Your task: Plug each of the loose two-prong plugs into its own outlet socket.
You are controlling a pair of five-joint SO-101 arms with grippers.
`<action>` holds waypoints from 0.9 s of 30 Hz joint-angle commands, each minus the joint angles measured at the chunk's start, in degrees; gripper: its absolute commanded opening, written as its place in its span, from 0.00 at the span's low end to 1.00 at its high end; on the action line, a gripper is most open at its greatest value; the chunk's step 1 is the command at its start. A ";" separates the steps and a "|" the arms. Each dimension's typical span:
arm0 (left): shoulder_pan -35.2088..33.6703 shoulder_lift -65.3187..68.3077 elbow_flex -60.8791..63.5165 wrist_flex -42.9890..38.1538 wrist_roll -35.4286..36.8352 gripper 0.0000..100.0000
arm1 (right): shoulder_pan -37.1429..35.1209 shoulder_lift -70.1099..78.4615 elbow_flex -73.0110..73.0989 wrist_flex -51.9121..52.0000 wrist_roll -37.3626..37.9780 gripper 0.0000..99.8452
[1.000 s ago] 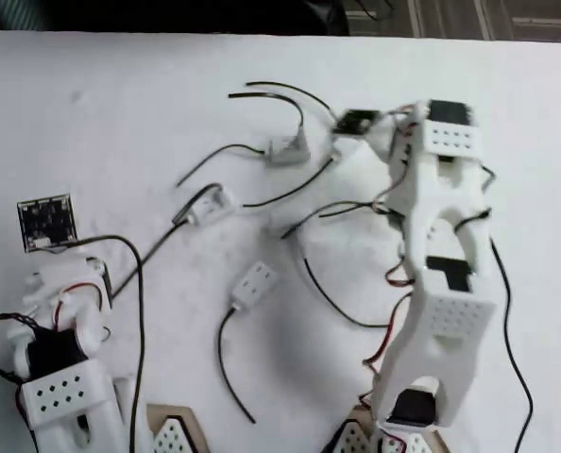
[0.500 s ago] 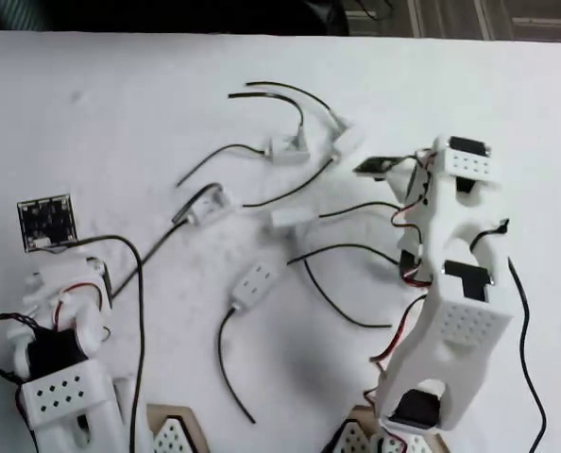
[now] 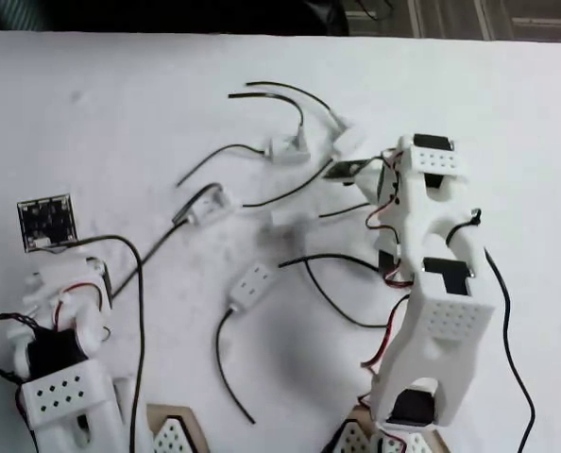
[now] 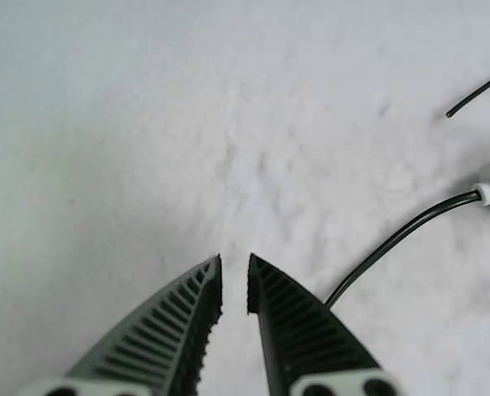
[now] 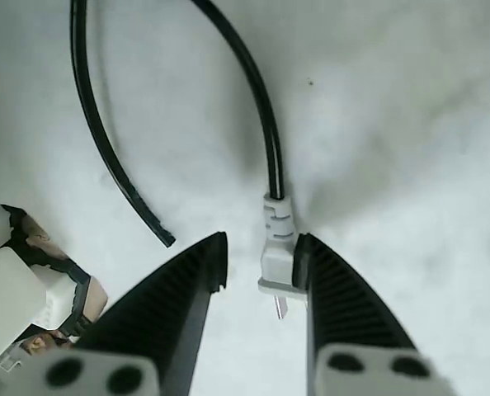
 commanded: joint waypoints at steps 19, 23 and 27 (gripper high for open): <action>-0.22 -0.57 -0.18 -0.97 -2.46 0.08 | 2.95 -0.75 0.09 1.19 5.98 0.13; -0.22 -0.57 -0.18 -0.97 -2.46 0.08 | 3.47 -0.31 0.88 0.92 6.07 0.14; -0.22 -0.57 -0.18 -0.97 -2.46 0.08 | 3.30 2.68 2.81 -2.42 6.07 0.14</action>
